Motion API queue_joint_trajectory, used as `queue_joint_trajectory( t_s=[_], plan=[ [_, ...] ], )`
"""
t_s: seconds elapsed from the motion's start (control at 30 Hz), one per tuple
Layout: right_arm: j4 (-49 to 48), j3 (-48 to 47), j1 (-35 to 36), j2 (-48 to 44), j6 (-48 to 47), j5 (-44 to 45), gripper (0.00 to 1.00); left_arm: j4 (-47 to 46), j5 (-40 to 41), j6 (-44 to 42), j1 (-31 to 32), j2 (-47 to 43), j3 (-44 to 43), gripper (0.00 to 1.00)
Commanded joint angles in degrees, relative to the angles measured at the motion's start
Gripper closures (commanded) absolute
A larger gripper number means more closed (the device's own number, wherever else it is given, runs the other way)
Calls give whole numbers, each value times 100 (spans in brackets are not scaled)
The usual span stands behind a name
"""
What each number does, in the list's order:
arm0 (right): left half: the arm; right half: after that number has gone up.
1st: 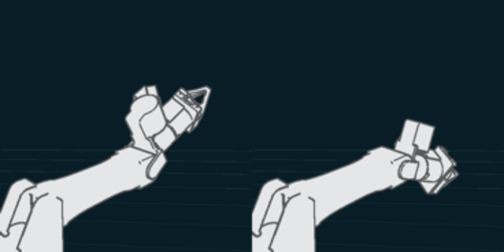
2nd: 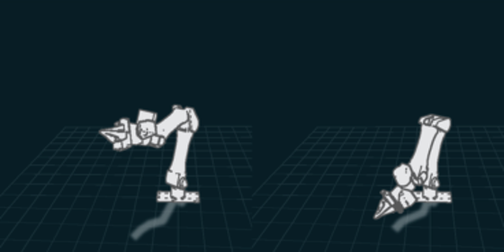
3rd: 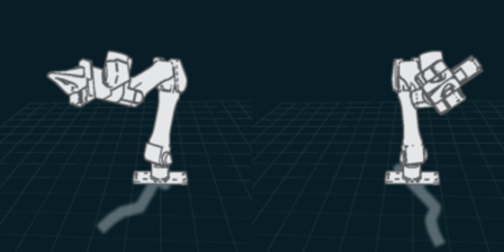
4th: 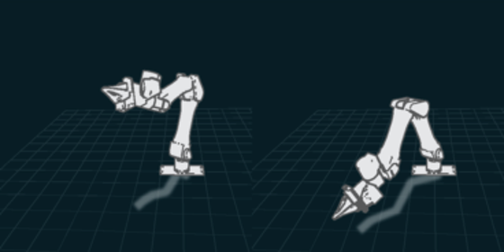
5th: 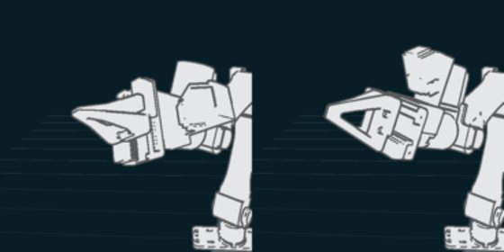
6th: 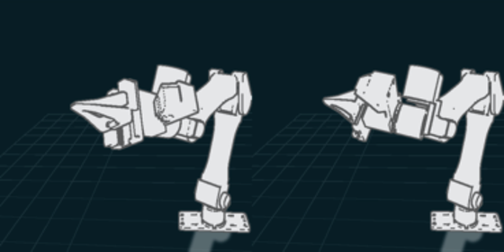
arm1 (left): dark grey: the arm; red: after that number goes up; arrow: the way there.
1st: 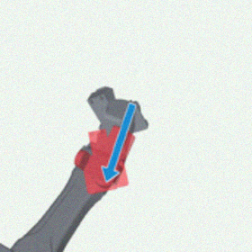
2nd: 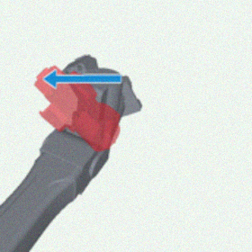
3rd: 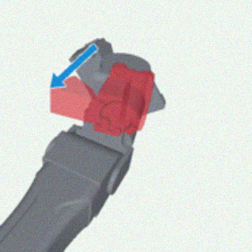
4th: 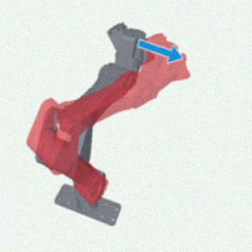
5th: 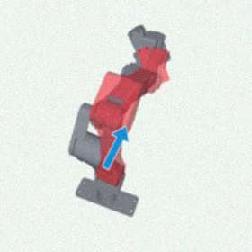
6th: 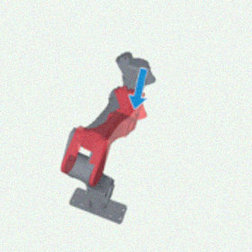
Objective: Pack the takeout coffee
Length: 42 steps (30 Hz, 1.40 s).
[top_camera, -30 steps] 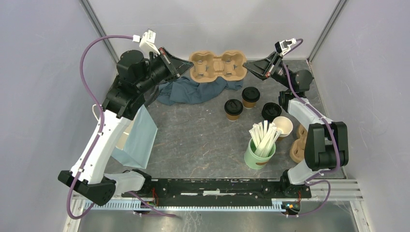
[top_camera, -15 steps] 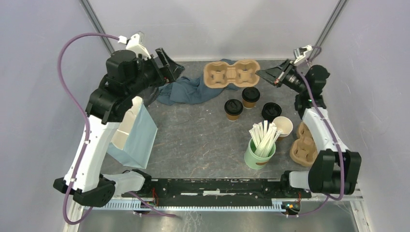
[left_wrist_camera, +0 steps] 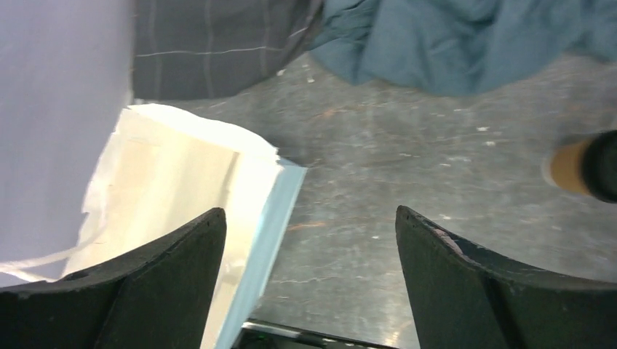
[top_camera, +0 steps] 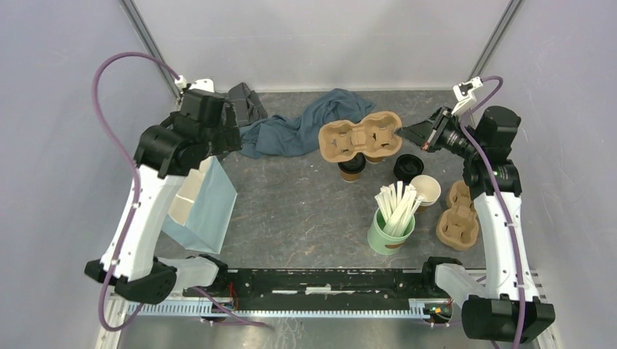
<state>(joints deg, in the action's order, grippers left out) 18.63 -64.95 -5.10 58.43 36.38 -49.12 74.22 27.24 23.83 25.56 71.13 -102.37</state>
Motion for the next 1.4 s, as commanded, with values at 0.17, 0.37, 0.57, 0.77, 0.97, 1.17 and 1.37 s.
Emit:
queue_joint_trajectory(
  t_s=[0.17, 0.37, 0.57, 0.77, 0.97, 1.17, 1.37],
  plan=[
    [609, -706, 377, -395, -120, -475, 100, 427, 1121, -317, -86, 603, 597, 21],
    [59, -258, 431, -979, 326, -495, 100, 35, 1266, -565, -128, 196, 1812, 38],
    [248, -402, 481, -1010, 245, -525, 100, -187, 458, -761, -130, -249, 1923, 67],
    [301, -373, 619, -983, 287, -503, 100, -294, -226, -1172, -119, -346, 1909, 93],
    [638, -561, 640, -923, 164, -417, 100, -776, -1969, -1323, -108, -641, 2002, 98],
    [1339, -1027, 635, -766, -300, -215, 100, -1368, -3324, -1067, 388, -772, 2163, 98],
    [1916, -1472, 633, -551, -615, -23, 100, -2008, -3367, -765, 1761, -646, 2487, 98]
  ],
)
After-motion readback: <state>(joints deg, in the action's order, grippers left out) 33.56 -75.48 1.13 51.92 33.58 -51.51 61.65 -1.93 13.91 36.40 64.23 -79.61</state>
